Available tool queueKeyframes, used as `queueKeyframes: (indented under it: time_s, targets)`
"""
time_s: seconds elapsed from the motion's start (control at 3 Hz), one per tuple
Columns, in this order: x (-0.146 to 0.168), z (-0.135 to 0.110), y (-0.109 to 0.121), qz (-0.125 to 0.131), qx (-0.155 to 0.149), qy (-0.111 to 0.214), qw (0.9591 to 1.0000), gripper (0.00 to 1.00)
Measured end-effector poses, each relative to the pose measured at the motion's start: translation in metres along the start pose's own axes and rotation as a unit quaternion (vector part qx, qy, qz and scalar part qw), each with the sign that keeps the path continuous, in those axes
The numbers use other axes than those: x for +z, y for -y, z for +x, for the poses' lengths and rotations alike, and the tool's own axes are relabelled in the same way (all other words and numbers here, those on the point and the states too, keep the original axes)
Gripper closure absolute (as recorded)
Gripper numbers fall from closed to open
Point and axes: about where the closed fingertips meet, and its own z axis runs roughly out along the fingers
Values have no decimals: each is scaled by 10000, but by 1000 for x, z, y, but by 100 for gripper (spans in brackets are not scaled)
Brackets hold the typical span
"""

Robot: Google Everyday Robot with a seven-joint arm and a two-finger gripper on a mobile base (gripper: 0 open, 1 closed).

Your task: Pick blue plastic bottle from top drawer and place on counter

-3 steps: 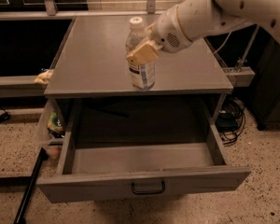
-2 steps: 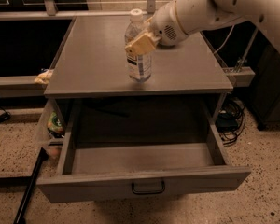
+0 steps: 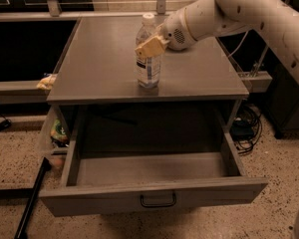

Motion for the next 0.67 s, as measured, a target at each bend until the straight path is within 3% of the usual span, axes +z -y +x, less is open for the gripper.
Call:
queueKeyframes:
  time_s: [0.33,0.67]
  targets:
    - [7,11,6,-59,207,-66,9997,100]
    - [7,11,6,-60,207,-66,9997,81]
